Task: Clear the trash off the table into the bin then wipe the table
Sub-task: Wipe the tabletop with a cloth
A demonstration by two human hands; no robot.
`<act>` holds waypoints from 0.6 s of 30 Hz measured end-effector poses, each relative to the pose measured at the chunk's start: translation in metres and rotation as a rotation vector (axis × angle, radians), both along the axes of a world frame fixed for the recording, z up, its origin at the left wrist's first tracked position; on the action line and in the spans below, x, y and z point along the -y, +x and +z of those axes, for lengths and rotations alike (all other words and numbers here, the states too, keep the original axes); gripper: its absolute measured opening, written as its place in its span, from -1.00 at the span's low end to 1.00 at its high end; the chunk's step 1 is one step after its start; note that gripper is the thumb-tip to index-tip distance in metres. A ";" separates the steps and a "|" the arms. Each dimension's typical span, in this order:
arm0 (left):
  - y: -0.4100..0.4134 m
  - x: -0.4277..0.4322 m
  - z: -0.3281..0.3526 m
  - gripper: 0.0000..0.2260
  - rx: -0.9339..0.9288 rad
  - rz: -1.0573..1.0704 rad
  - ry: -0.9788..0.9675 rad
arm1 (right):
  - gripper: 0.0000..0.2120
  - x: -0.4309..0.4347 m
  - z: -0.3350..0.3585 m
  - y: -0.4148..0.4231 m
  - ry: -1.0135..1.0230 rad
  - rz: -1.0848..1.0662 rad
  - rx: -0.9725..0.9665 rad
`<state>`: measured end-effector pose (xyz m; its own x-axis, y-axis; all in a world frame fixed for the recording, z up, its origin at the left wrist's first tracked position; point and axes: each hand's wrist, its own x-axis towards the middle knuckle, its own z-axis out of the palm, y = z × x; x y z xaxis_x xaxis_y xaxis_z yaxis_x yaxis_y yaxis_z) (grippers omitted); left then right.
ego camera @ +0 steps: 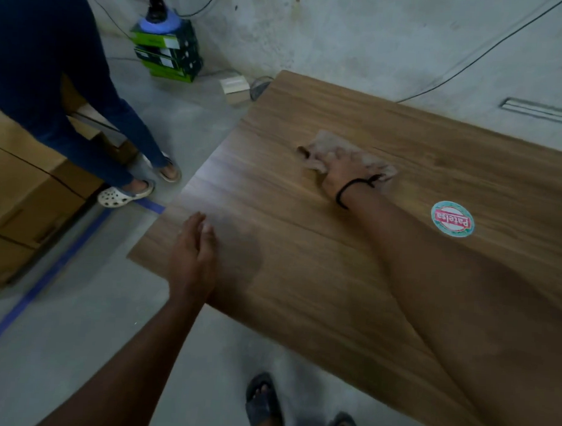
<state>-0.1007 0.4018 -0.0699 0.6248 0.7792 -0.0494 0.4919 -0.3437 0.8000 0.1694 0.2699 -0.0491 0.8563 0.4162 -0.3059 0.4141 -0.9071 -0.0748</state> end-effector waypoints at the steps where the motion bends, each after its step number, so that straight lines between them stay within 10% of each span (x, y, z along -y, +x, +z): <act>1: 0.002 0.001 0.001 -0.48 0.043 0.042 -0.035 | -0.54 -0.015 0.001 -0.020 -0.014 0.075 -0.002; 11: 0.002 -0.010 0.002 -0.66 0.291 0.075 -0.122 | -0.54 0.007 0.008 -0.180 -0.066 0.992 -0.123; 14: 0.003 -0.026 -0.021 -0.65 0.185 0.024 -0.116 | -0.56 0.042 0.025 -0.160 0.233 0.957 -0.127; 18: 0.012 0.003 -0.014 -0.67 0.099 -0.160 0.040 | -0.48 0.085 0.035 -0.068 0.340 0.311 0.188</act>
